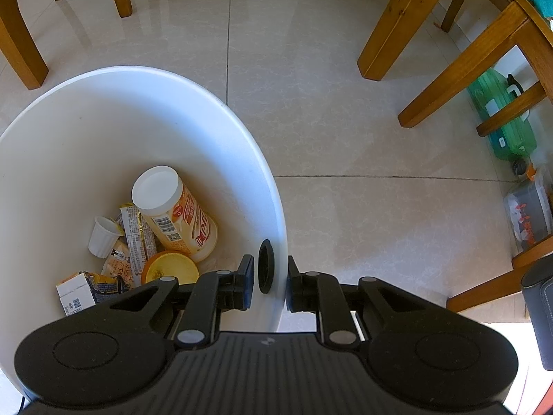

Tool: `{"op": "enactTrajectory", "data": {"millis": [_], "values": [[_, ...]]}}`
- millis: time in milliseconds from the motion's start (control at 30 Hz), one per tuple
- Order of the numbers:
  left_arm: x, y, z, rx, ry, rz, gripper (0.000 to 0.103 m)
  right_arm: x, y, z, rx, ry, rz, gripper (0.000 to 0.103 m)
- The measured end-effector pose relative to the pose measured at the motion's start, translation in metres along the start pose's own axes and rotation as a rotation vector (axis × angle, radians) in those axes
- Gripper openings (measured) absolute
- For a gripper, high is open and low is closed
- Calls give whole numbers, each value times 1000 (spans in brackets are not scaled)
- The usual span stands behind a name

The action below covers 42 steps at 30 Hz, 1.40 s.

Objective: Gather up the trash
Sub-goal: 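Carry the green bag over the white bin and open the left gripper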

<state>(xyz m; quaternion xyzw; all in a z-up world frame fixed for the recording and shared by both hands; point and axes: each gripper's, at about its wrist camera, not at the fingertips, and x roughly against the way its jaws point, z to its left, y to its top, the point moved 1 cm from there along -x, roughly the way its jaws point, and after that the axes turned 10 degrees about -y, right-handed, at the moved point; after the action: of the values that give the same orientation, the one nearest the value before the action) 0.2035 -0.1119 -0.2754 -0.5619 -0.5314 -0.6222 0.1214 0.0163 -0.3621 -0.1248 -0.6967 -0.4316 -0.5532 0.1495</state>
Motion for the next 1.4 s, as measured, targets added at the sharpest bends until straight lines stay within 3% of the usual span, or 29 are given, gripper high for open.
{"op": "enactTrajectory", "data": {"millis": [200,433,600,767,867,900,933,1000,1167,1400], "values": [[42,2,-2,-62,-22,10,54,1,-1,1,1,-6,1,21],[131,20,-24,-188,-51,14,55,0,0,3,-8,-12,7,21],[209,41,-55,-254,-126,-6,55,1,1,4,-12,-21,7,21],[276,62,-111,-342,-254,-72,55,0,2,4,-17,-22,8,21],[289,67,-146,-400,-298,-84,57,0,3,2,-26,-15,11,21],[290,66,-157,-419,-315,-89,62,0,3,1,-25,-15,11,21],[288,66,-166,-436,-328,-80,77,0,3,2,-22,-15,9,21],[283,62,-180,-453,-332,-83,90,1,2,2,-20,-13,7,21],[276,56,-192,-452,-329,-93,94,-1,2,-1,-26,0,11,21],[284,46,-191,-468,-214,-146,101,-1,3,-2,-31,9,15,21]]}}
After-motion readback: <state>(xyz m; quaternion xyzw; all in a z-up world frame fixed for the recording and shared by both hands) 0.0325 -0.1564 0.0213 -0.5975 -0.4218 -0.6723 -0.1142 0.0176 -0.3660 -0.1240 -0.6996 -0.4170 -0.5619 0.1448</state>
